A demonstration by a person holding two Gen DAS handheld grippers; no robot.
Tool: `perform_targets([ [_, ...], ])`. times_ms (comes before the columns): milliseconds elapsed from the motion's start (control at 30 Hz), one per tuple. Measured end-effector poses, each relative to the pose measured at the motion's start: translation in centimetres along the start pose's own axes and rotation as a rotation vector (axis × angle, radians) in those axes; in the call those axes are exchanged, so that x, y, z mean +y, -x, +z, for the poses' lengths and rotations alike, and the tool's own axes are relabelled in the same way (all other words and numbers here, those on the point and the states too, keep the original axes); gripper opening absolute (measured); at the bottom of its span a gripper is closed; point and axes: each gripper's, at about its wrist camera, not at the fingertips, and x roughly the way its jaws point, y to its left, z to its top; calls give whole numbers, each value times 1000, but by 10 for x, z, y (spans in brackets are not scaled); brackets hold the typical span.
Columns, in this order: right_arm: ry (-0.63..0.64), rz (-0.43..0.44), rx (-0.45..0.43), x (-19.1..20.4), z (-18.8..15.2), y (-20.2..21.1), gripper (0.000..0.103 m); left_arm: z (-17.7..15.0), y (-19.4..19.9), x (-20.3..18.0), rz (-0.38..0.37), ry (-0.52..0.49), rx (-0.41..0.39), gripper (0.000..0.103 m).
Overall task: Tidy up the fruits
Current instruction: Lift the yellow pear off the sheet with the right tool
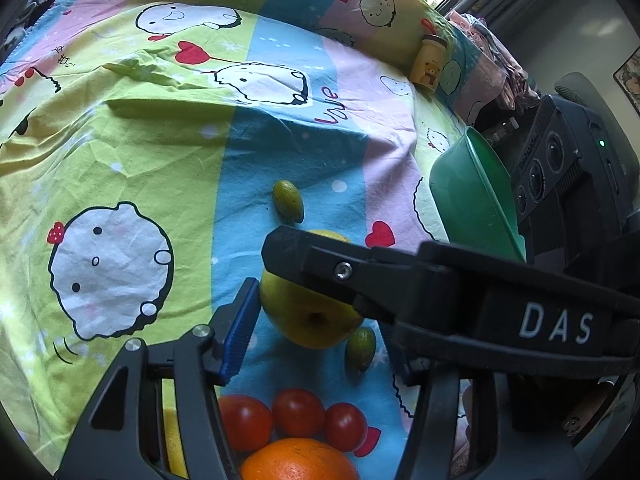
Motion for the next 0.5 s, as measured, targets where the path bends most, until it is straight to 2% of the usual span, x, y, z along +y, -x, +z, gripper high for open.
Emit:
perform_targets([
  [500,44,-7,-44,10,-5,15,71,-2,12,-11,-12,-29,-53,56],
])
